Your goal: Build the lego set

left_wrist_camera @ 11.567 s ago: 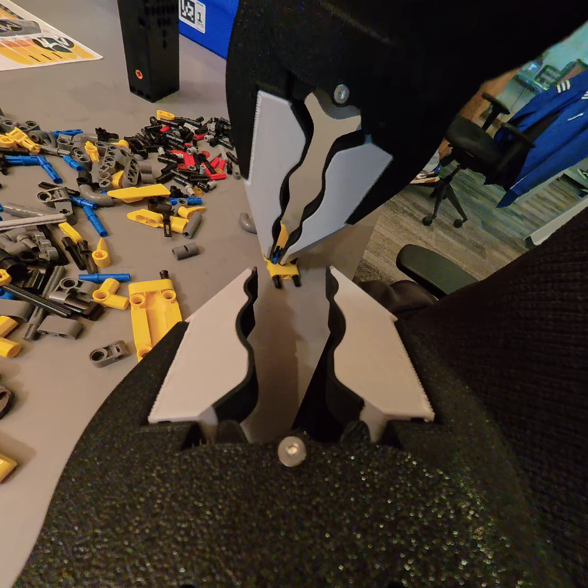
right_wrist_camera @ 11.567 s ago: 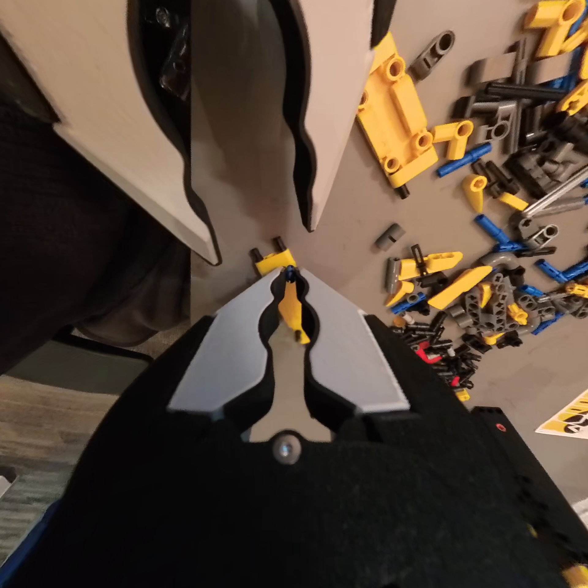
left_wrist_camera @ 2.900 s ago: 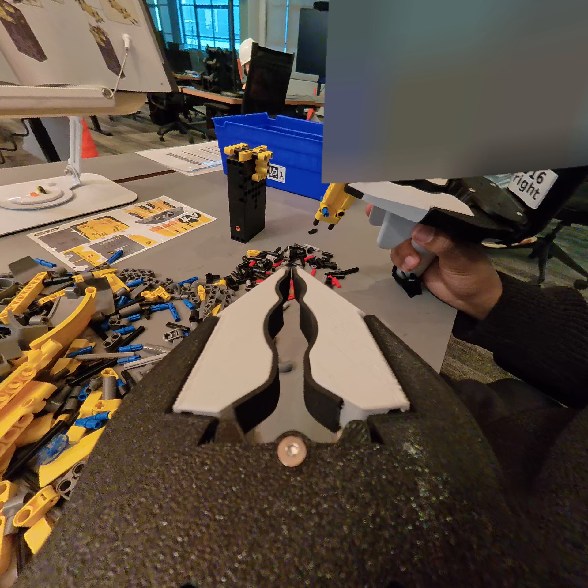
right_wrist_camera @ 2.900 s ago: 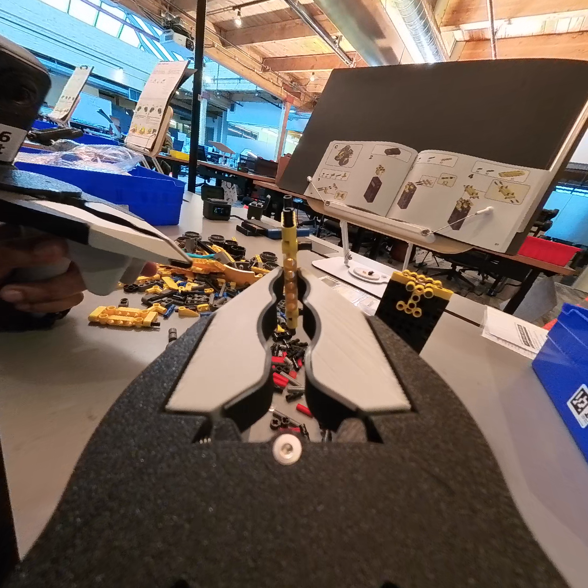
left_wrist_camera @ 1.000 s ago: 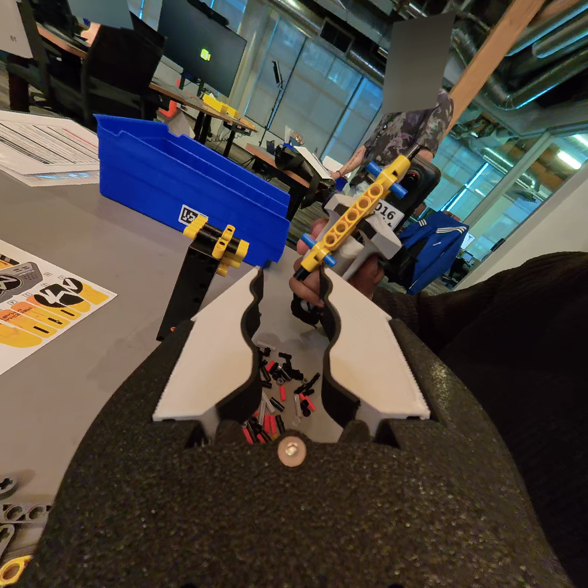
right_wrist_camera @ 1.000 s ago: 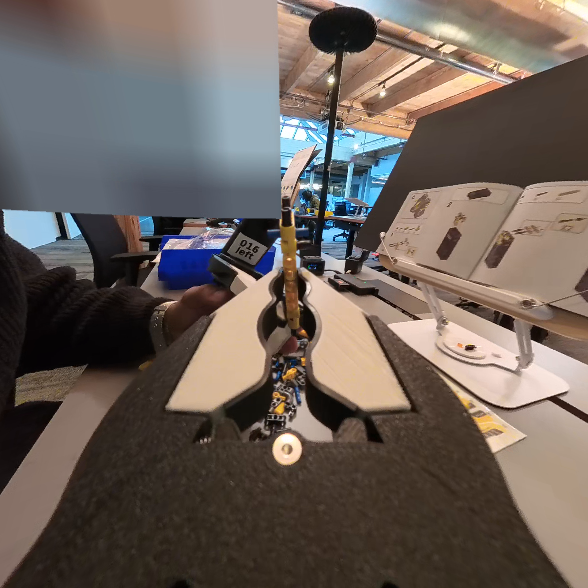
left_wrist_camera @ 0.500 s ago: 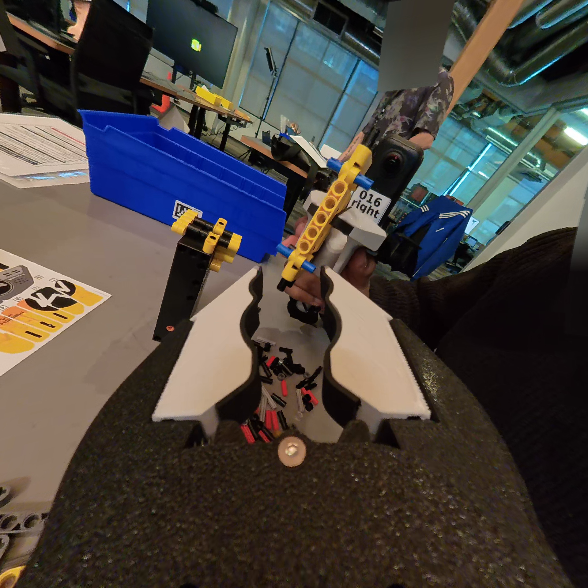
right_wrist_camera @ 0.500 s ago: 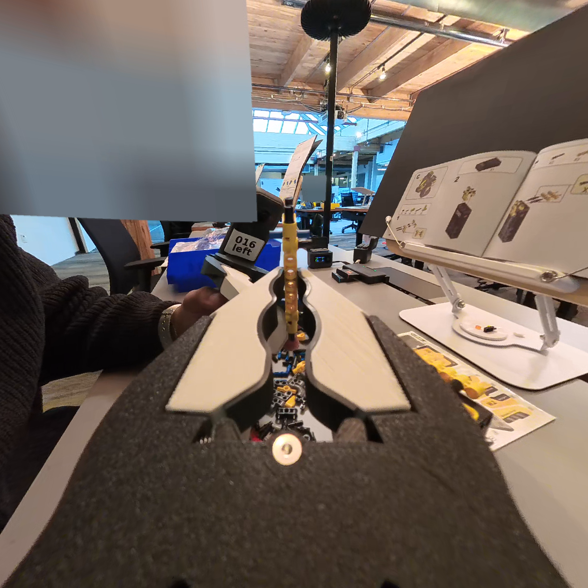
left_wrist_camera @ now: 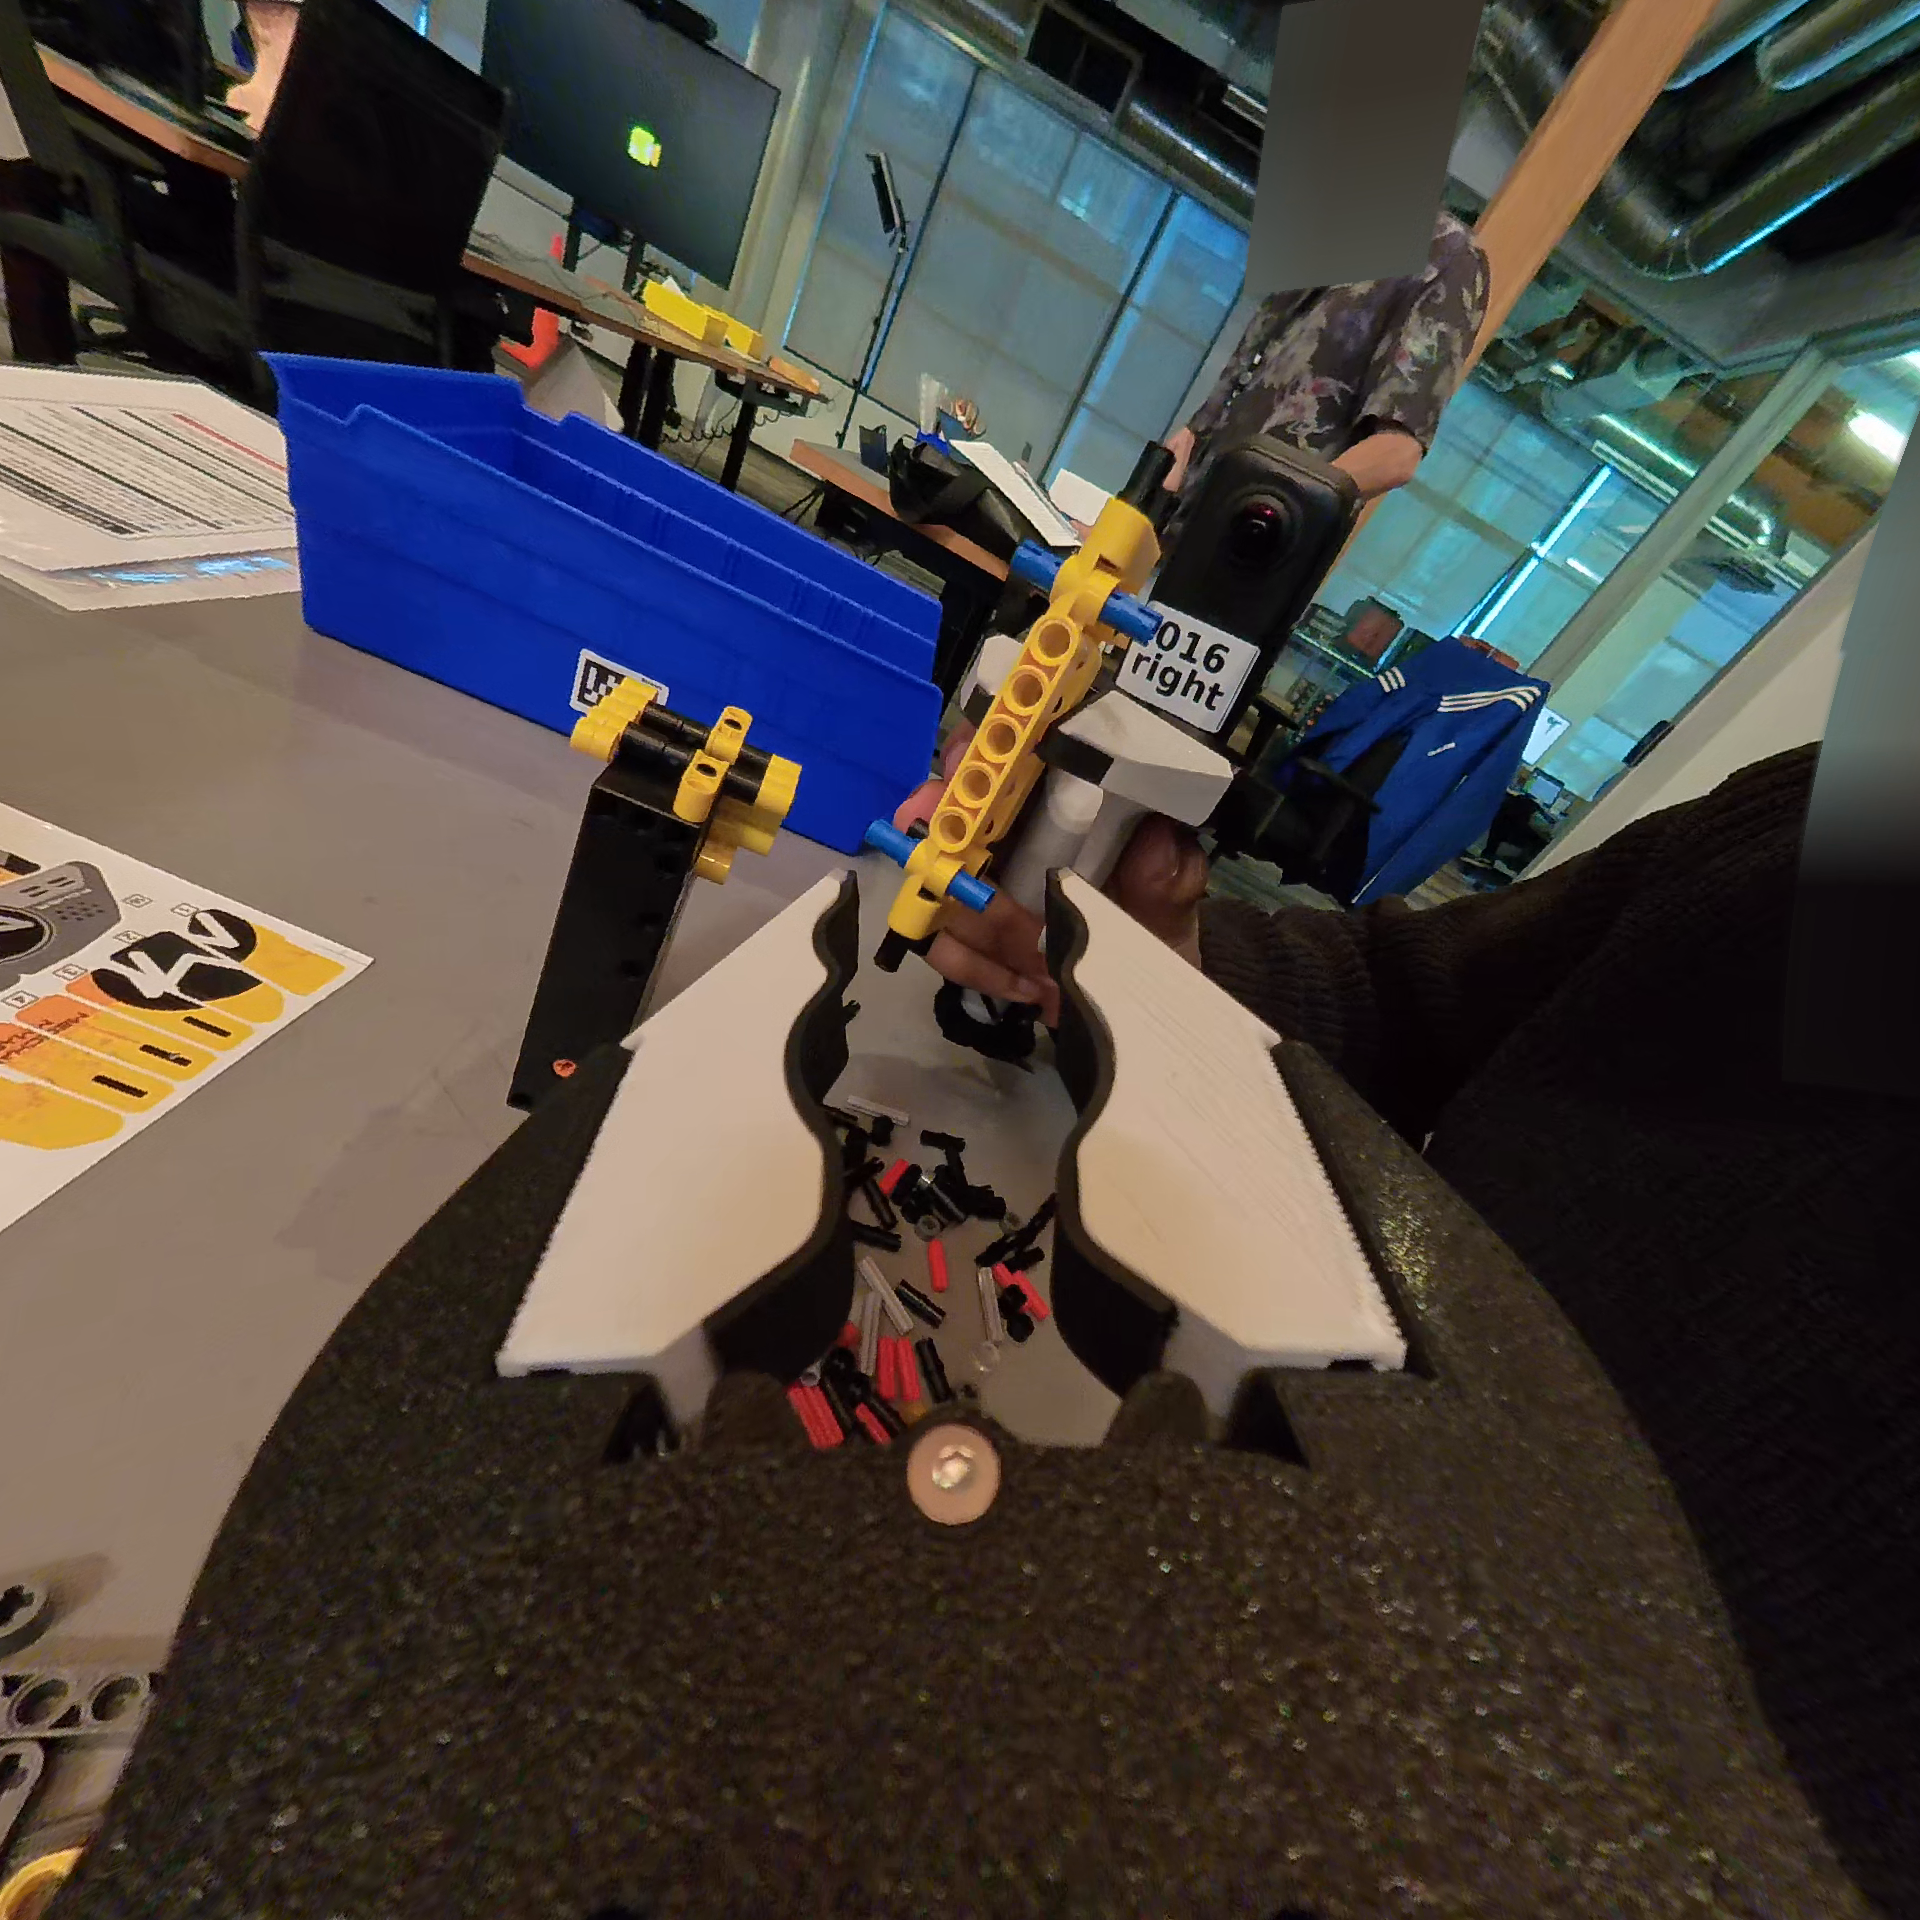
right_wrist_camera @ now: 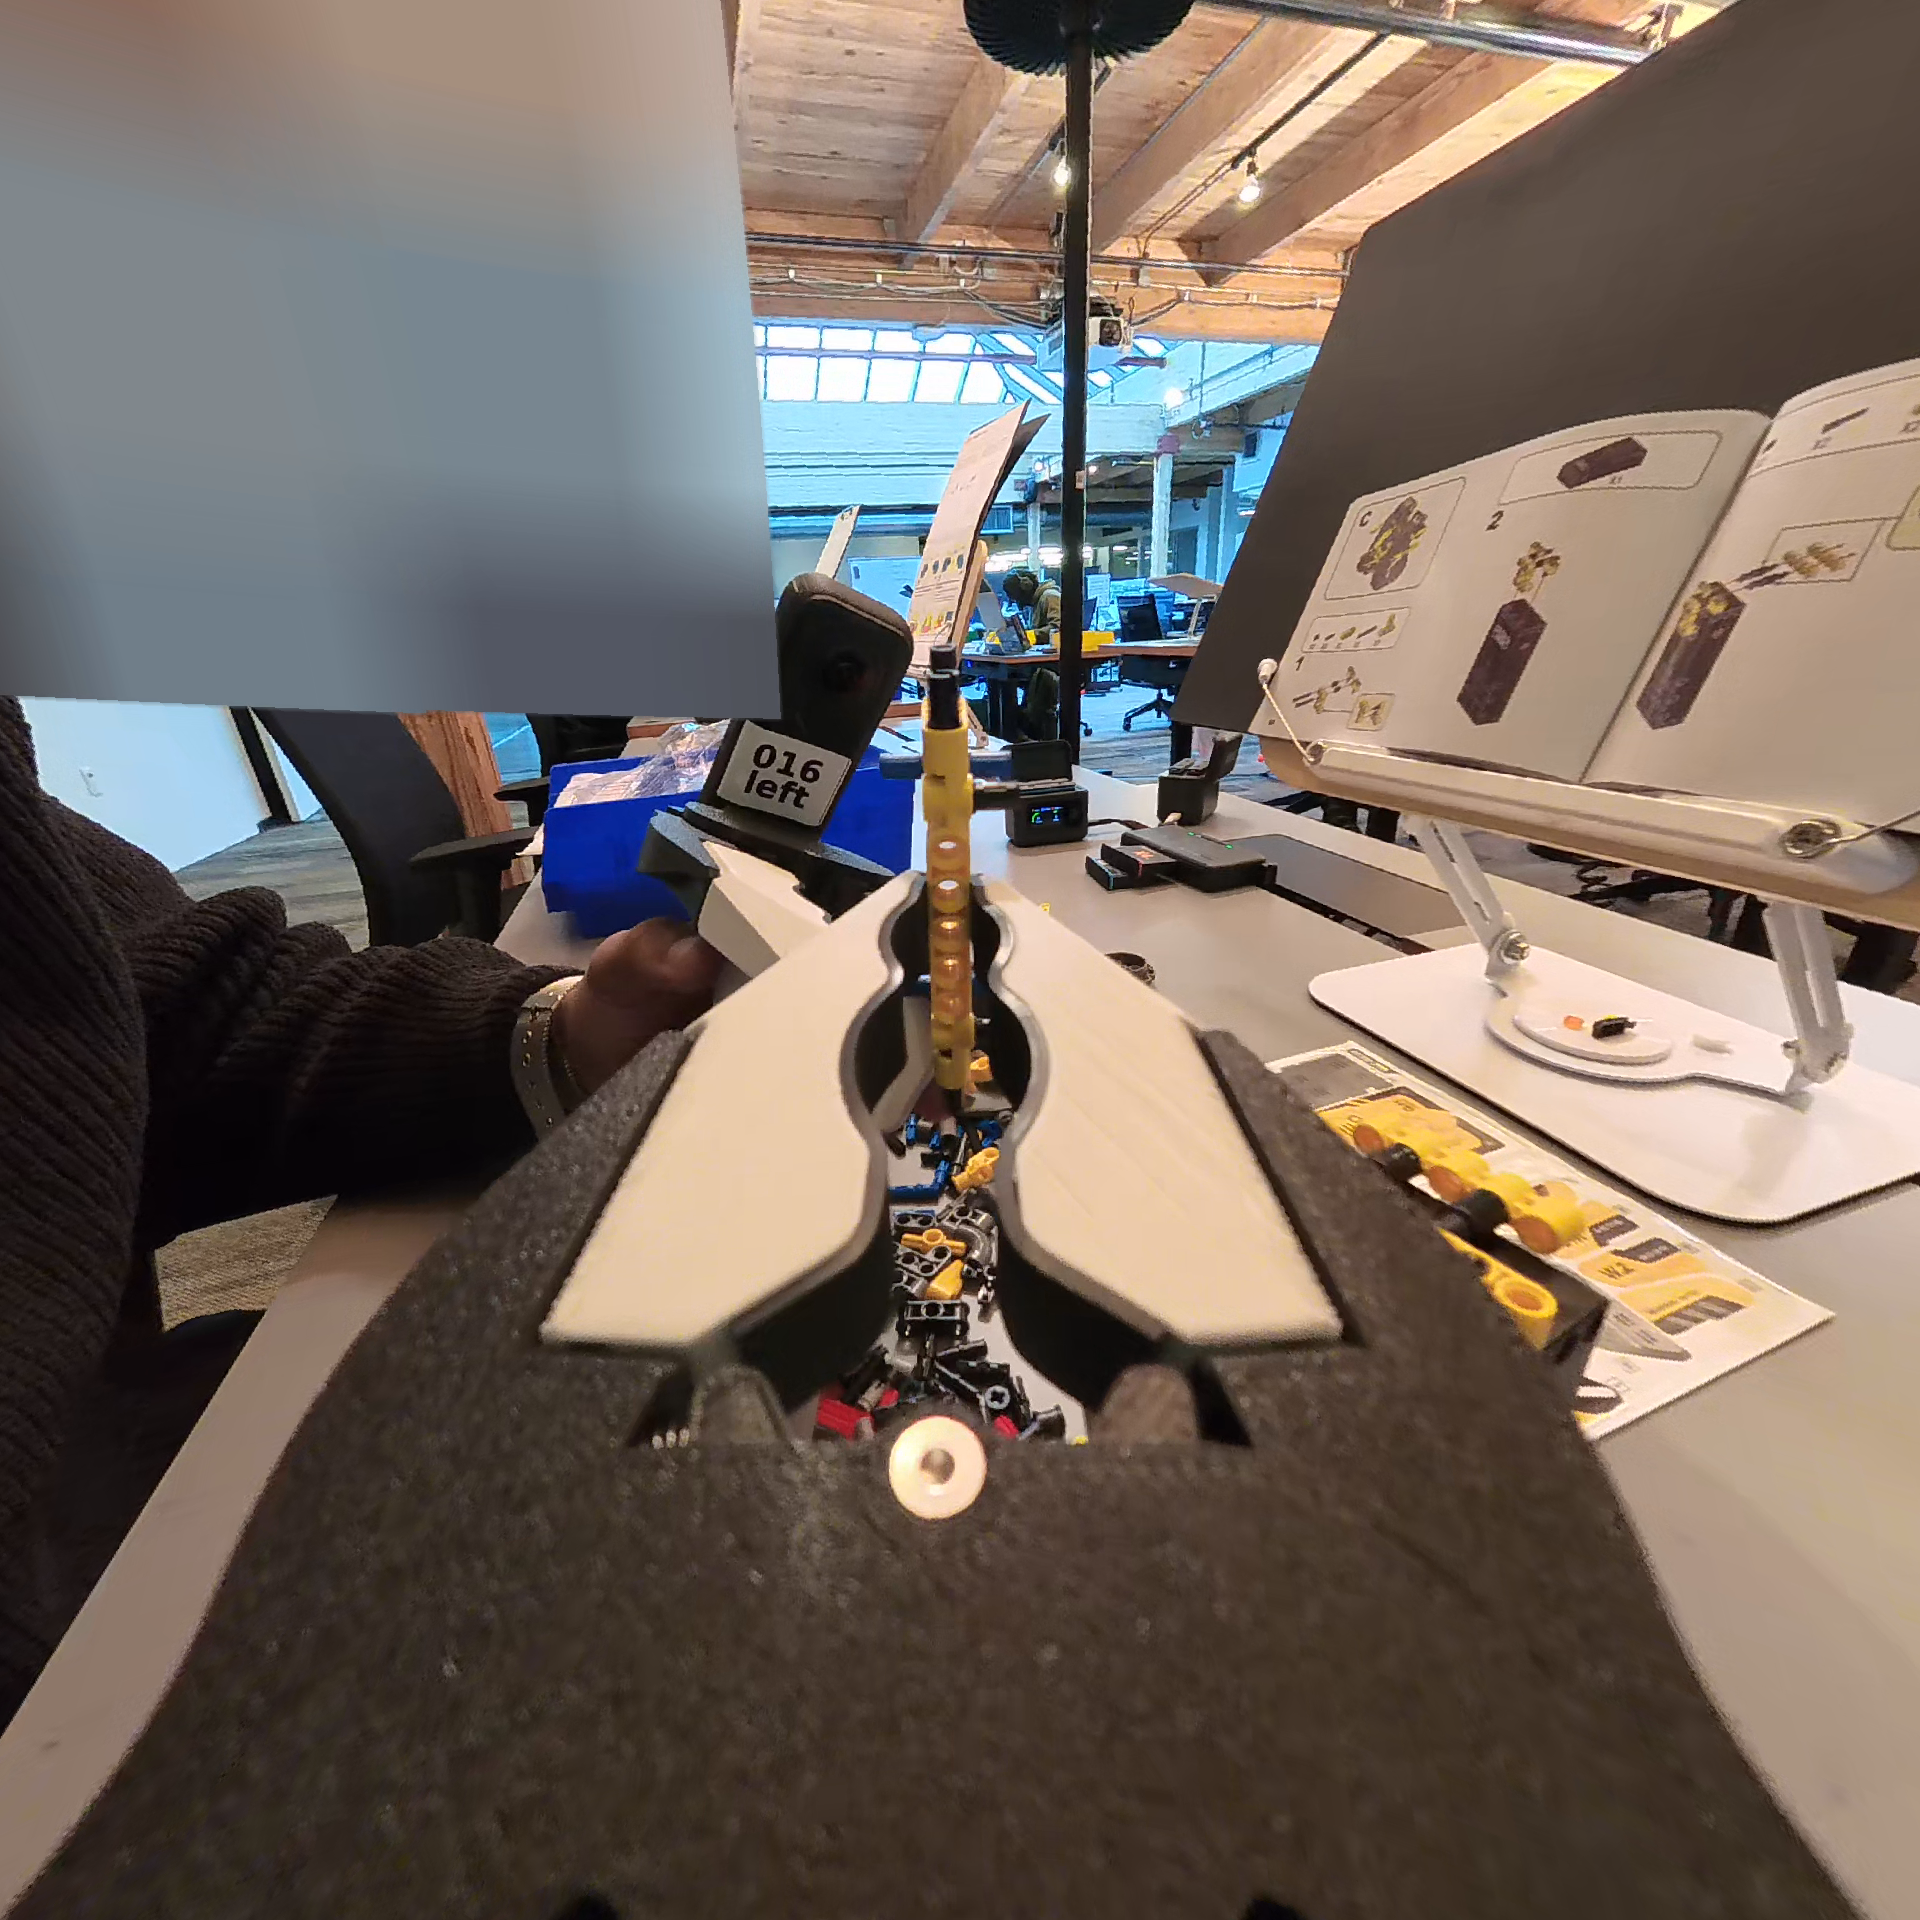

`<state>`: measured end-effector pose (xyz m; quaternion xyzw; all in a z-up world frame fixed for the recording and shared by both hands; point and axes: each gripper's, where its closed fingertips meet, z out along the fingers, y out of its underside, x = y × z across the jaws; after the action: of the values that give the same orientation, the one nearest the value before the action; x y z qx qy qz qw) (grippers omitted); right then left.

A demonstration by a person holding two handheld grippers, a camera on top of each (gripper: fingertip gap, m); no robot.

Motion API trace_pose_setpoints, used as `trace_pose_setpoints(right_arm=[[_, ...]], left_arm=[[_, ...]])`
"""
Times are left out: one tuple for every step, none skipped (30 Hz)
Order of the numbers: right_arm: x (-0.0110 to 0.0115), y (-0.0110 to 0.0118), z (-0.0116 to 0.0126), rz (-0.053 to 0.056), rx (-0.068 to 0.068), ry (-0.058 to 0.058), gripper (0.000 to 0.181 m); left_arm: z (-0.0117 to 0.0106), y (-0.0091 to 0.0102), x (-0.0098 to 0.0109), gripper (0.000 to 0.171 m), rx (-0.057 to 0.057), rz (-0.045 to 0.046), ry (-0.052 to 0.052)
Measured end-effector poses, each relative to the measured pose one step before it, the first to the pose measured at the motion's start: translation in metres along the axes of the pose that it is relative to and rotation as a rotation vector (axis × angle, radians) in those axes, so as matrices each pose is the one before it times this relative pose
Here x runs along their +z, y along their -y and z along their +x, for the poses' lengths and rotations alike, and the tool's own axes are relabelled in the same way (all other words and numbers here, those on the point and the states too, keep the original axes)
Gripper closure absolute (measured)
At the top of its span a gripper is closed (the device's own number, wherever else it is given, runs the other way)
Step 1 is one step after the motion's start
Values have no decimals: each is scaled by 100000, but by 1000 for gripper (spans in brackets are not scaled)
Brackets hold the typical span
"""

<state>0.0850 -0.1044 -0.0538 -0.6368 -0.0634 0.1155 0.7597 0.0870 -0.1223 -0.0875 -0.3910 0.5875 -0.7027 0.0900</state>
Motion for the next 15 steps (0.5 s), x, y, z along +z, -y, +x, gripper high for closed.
trace_pose_setpoints(right_arm=[[-2,-26,5,-108,92,10,174],[7,-28,11,-114,41,13,174],[2,-24,0,-87,16,15,174],[2,-11,10,-78,7,13,174],[-7,-13,0,-94,-2,4,174],[2,-16,2,-104,-4,4,174],[-10,-13,9,-101,12,-3,174],[-5,-19,21,-136,55,-18,174],[-3,-21,9,-148,84,-22,174],[-1,-12,15,-86,84,4,174],[-6,-7,-1,-56,90,31,174],[-12,-19,6,-78,94,49,174],[-11,-16,-2,-123,76,43,174],[-12,-25,2,-116,75,18,174],[1,-20,-5,-67,156,47,174]], left_arm=[[-8,3,-3,136,26,67,-28],[-8,7,-5,136,40,31,-6],[-1,13,-7,136,71,98,-20],[5,6,-2,136,55,67,-16],[14,-5,2,136,46,10,-30],[-3,-6,-3,136,72,-43,-17],[-17,-24,2,136,90,-84,84],[-30,-16,10,136,91,-53,133],[-23,-12,-2,136,59,-21,103],[-24,-18,5,136,5,-24,54],[-21,-3,4,136,-33,-24,-3],[-8,-14,2,136,-33,27,13],[-31,0,5,136,-17,-7,62],[-39,-13,-11,136,-22,-29,96],[-41,-22,3,136,-80,-34,101]])
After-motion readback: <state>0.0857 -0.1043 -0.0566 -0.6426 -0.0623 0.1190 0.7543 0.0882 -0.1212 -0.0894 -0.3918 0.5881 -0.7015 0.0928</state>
